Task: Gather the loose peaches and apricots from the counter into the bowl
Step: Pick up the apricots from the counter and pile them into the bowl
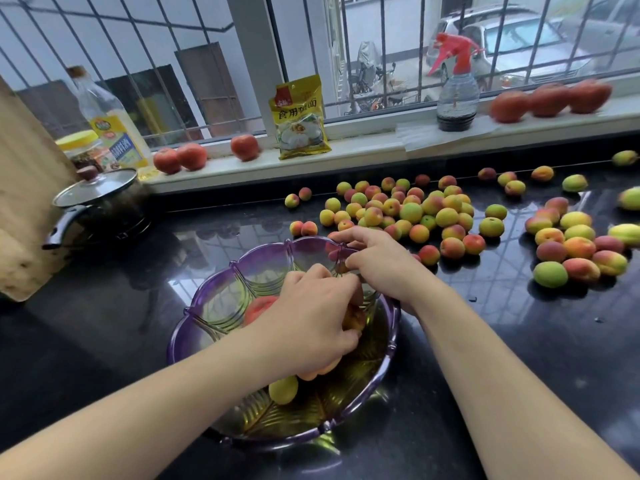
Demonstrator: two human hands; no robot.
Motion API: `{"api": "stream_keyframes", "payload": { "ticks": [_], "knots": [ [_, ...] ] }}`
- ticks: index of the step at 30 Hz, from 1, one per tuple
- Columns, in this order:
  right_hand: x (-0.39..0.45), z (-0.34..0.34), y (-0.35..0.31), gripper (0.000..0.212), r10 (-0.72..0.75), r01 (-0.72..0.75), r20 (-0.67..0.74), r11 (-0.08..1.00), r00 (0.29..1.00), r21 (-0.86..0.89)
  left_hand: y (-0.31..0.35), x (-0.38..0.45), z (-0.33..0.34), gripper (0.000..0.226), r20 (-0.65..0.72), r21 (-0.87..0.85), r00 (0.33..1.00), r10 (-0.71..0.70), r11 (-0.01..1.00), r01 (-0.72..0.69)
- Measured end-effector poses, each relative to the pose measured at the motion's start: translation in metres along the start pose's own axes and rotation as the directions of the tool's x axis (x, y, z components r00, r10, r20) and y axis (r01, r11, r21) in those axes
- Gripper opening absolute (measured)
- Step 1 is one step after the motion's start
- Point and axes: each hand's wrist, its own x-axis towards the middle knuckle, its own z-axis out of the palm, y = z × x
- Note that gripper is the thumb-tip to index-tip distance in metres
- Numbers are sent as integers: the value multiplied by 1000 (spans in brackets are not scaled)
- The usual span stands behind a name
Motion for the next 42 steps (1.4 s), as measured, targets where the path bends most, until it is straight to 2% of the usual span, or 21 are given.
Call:
{"api": "stream_keyframes", "payload": {
  "ticks": [4,6,8,13,17,23,28,29,31,33,34,35,37,38,39,41,42],
  "knots": [
    [0,-2,1,48,-3,3,9,1000,1000,-10,-2,2,-8,32,-114,-123,993,9,992,-23],
    [0,-2,2,49,-2,2,6,1000,1000,-6,-2,2,-12,37,-80,-138,997,-10,990,-1],
    [1,-1,2,49,0,0,1,1000,1000,-5,-3,3,-11,42,-32,-112,999,-19,994,16],
    [3,0,3,47,-1,1,1,1000,1000,-1,3,6,-9,30,-45,-89,999,-17,996,13],
    [2,0,2,48,-1,1,5,1000,1000,-2,8,8,-10,29,-25,15,1000,1,1000,-1],
    [1,1,1,48,9,-9,-8,1000,1000,-6,11,8,-7,27,-16,51,999,27,998,-26],
    [0,0,0,49,9,-9,0,1000,1000,-4,6,12,-9,46,33,76,999,8,997,-11],
    [0,0,-1,48,11,-11,1,1000,1000,1,3,9,-12,52,48,42,999,6,999,-8],
    [0,-1,-1,49,20,-20,6,999,1000,30,-7,-4,-22,50,50,-166,999,-20,986,28],
    [0,-2,-2,50,40,-41,11,996,999,74,-28,-25,-32,28,-116,-382,986,-119,922,66],
    [0,-1,-2,51,48,-48,5,994,999,94,-43,-36,-35,14,-256,-476,943,-214,877,70],
    [-1,0,-2,53,53,-51,-12,993,999,106,-64,-48,-34,4,-387,-561,860,-333,825,67],
    [-1,7,-2,55,52,-45,-60,992,997,119,-106,-74,-21,11,-514,-719,627,-585,693,58],
    [-1,14,-3,56,50,-38,-87,991,995,127,-126,-86,-12,14,-495,-807,533,-686,590,10],
    [-2,22,-4,56,46,-31,-114,990,992,135,-141,-95,-3,15,-423,-891,493,-760,448,-74],
    [1,44,-8,56,21,3,-179,991,984,137,-159,-105,12,21,-219,-968,559,-800,105,-229],
    [4,55,-10,57,-2,26,-205,993,979,116,-165,-105,16,26,-129,-967,606,-785,-37,-253]
  ]
}}
